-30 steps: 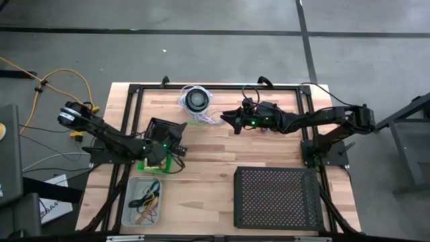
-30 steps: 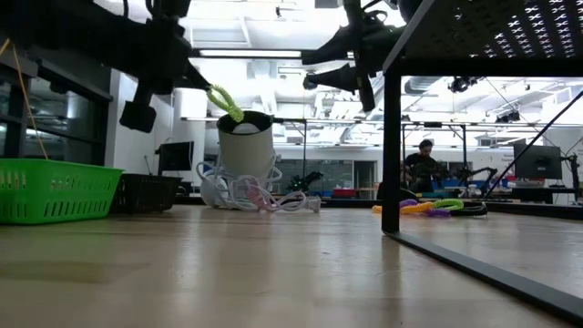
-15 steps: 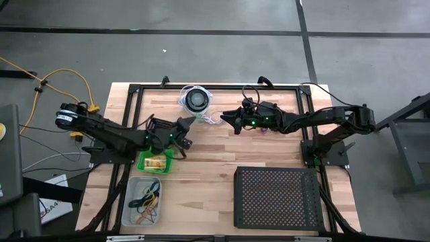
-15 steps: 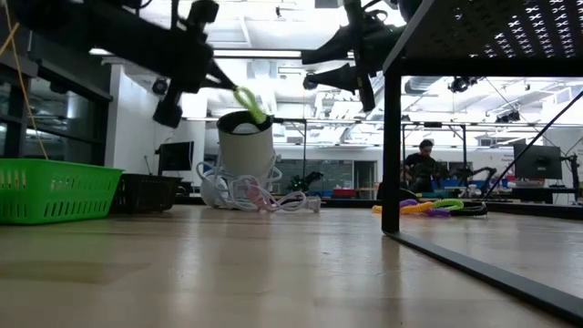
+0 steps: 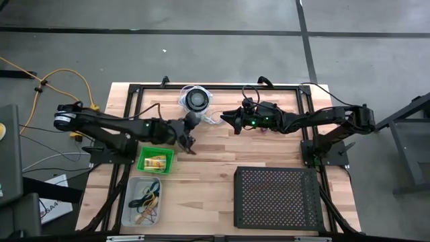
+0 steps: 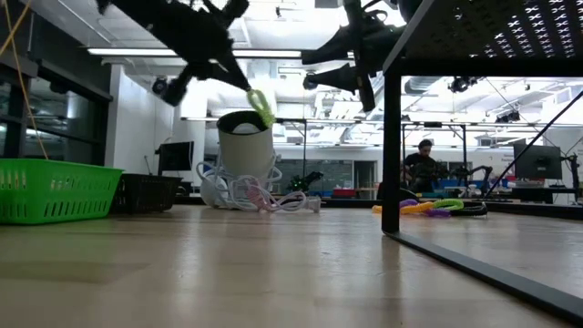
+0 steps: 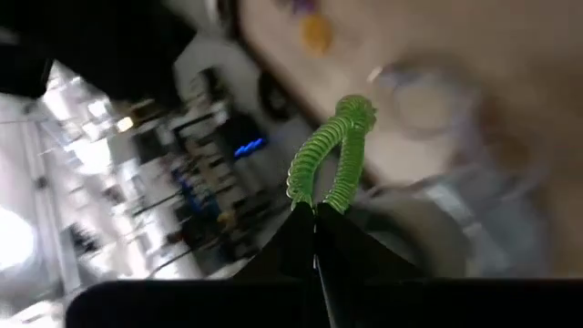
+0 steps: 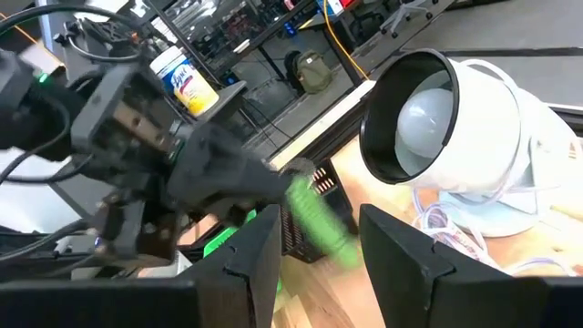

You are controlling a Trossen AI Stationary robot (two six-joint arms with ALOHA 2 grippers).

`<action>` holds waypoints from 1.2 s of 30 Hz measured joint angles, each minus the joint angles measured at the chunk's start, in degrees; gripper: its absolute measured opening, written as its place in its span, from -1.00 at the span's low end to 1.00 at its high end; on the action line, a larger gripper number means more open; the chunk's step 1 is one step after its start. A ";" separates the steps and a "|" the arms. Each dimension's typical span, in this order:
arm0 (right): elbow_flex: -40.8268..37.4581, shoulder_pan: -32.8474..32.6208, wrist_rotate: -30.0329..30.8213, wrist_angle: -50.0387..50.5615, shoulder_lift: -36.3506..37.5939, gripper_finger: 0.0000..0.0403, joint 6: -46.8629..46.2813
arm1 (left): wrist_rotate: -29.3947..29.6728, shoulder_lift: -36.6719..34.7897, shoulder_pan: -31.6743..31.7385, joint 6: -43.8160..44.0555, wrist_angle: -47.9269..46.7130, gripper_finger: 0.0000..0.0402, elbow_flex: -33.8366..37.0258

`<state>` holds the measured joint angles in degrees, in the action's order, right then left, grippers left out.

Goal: Pick & Place Office Desk Supplies
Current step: Put the green coil keychain into the black bin

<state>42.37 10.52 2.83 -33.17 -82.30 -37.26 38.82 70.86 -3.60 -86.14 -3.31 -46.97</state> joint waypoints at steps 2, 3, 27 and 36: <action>0.00 0.00 0.00 0.04 0.00 -0.31 0.00 | -1.19 -1.71 -2.14 5.36 -5.79 -1.00 -0.10; 0.00 0.00 0.00 0.02 0.00 -0.31 0.00 | -1.20 -2.68 -3.45 8.23 -8.80 -1.00 -0.10; 0.00 0.00 -0.01 0.02 0.00 -0.31 0.00 | 8.22 -8.03 -15.88 78.39 -49.81 -1.00 -0.14; 0.00 0.00 0.00 0.02 0.00 -0.31 0.00 | 0.56 -8.03 -14.06 94.29 -58.05 -1.00 -0.12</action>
<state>42.37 10.52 2.83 -33.15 -82.30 -37.26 39.37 62.83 -17.66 8.14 -61.36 -47.09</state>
